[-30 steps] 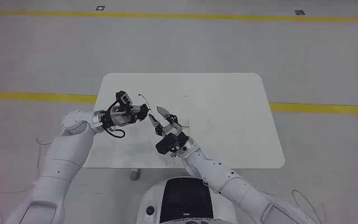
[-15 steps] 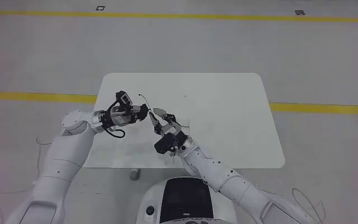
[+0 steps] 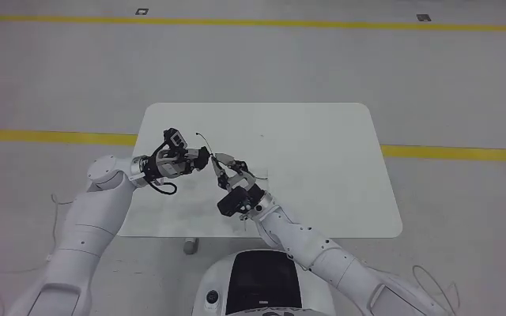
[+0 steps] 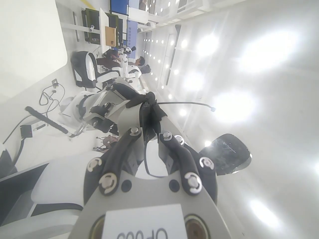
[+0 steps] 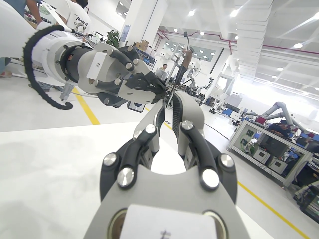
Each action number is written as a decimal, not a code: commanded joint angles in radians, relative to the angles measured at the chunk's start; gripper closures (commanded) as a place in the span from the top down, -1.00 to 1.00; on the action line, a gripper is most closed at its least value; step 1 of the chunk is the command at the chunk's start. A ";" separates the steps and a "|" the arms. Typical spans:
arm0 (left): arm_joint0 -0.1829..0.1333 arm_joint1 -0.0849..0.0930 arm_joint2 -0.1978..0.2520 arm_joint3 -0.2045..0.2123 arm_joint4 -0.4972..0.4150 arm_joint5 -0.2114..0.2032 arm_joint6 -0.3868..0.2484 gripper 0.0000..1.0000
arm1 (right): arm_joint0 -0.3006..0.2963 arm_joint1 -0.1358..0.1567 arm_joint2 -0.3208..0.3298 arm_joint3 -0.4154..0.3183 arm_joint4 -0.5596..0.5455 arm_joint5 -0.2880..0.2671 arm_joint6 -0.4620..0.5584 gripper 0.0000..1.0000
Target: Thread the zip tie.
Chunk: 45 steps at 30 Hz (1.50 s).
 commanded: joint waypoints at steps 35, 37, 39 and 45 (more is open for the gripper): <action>0.000 0.000 0.000 0.000 0.000 0.000 0.000 -1.00 | -0.054 0.007 0.096 0.012 0.000 0.000 -0.010 -1.00; 0.000 0.000 0.000 0.000 0.000 0.000 0.000 -1.00 | -0.055 0.009 0.098 0.009 0.000 0.000 -0.007 -1.00; 0.000 0.000 0.000 0.000 0.000 0.000 0.000 -1.00 | -0.055 0.011 0.098 0.007 0.000 0.000 -0.003 -1.00; 0.000 0.000 0.000 0.000 0.000 0.000 0.000 -1.00 | -0.053 0.016 0.093 0.005 0.000 0.000 0.014 -1.00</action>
